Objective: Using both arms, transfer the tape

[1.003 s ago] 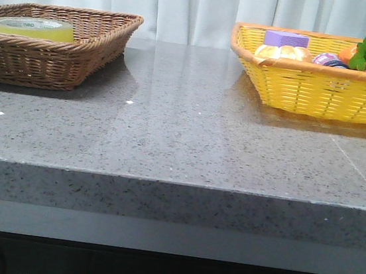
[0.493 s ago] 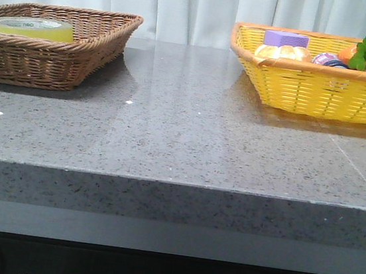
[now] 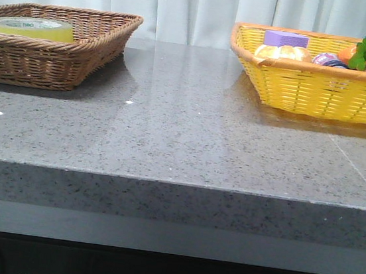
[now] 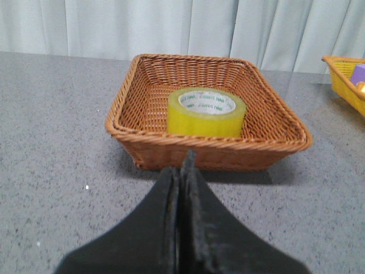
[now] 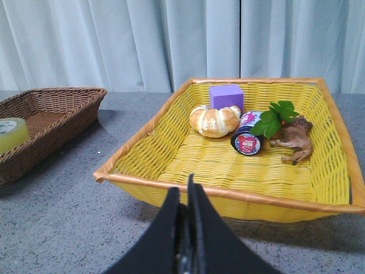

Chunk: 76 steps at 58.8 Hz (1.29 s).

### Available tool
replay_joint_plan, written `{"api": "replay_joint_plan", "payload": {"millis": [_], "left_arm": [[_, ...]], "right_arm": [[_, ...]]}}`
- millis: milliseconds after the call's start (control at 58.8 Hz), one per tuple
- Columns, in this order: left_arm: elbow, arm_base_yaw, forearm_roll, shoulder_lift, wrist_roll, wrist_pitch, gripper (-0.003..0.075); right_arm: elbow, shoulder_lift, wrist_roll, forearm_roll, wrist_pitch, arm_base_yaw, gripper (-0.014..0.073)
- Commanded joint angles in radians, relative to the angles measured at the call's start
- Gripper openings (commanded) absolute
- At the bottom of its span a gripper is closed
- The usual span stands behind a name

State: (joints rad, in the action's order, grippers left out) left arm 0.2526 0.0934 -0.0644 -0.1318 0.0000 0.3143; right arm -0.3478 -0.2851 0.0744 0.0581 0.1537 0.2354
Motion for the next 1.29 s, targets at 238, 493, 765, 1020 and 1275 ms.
{"api": "replay_joint_plan", "payload": {"millis": [238, 493, 765, 1020, 1275], "left_arm": [[-0.165, -0.001, -0.006, 0.159, -0.01, -0.096, -0.002], [-0.297, -0.001, -0.009, 0.159, -0.01, -0.22, -0.002], [-0.302, -0.001, -0.018, 0.159, -0.01, -0.194, -0.002], [-0.302, -0.001, -0.018, 0.157, -0.01, -0.194, -0.002], [-0.302, -0.001, -0.018, 0.157, -0.01, -0.194, -0.002]], "right_arm": [[-0.024, -0.006, -0.005, -0.007, -0.091, -0.008, -0.009], [-0.024, -0.006, -0.005, -0.007, -0.091, -0.008, -0.009], [-0.024, -0.006, -0.005, -0.007, -0.091, -0.008, -0.009], [-0.024, -0.006, -0.005, -0.007, -0.091, -0.008, -0.009], [-0.024, -0.006, -0.005, -0.007, -0.091, -0.008, -0.009]]}}
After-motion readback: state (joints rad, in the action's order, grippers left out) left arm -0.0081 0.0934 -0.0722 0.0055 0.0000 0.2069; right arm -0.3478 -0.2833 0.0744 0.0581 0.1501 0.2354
